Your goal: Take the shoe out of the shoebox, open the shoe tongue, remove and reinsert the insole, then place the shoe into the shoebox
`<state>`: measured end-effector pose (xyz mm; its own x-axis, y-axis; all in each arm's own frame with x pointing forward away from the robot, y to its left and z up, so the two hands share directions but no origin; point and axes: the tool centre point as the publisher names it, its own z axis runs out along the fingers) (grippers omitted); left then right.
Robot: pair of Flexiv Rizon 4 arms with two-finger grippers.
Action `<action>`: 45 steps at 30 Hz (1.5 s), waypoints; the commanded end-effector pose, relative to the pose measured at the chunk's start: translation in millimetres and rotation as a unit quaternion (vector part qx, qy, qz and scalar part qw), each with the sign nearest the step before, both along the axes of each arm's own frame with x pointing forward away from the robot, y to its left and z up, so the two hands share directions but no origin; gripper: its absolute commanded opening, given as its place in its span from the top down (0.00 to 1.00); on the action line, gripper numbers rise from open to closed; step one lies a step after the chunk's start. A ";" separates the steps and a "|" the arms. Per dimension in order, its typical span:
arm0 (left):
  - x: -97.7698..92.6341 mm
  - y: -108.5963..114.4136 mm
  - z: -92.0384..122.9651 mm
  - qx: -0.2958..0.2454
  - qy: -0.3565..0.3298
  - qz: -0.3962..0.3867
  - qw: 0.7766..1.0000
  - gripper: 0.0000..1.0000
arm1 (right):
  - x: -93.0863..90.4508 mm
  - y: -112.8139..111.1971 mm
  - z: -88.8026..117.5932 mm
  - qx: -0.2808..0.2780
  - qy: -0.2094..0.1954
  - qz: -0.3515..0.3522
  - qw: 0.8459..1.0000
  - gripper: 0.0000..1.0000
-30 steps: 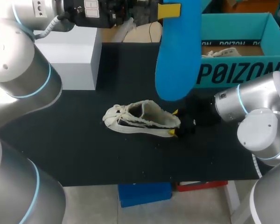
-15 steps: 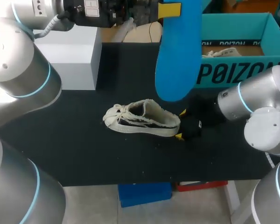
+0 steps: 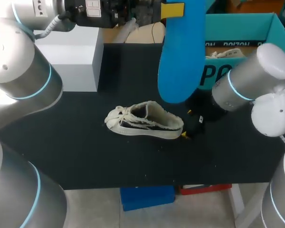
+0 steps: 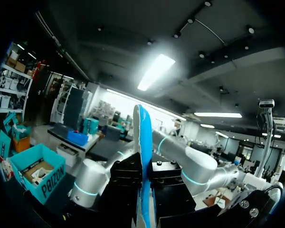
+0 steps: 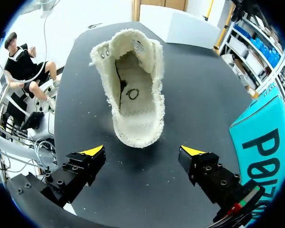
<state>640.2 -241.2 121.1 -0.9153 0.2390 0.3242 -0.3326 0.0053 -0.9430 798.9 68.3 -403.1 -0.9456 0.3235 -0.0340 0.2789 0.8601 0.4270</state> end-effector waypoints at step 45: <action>-0.3 -1.8 0.0 0.000 0.000 0.001 1.000 1.00 | 13.1 30.8 8.2 -0.131 0.037 0.050 0.989 0.00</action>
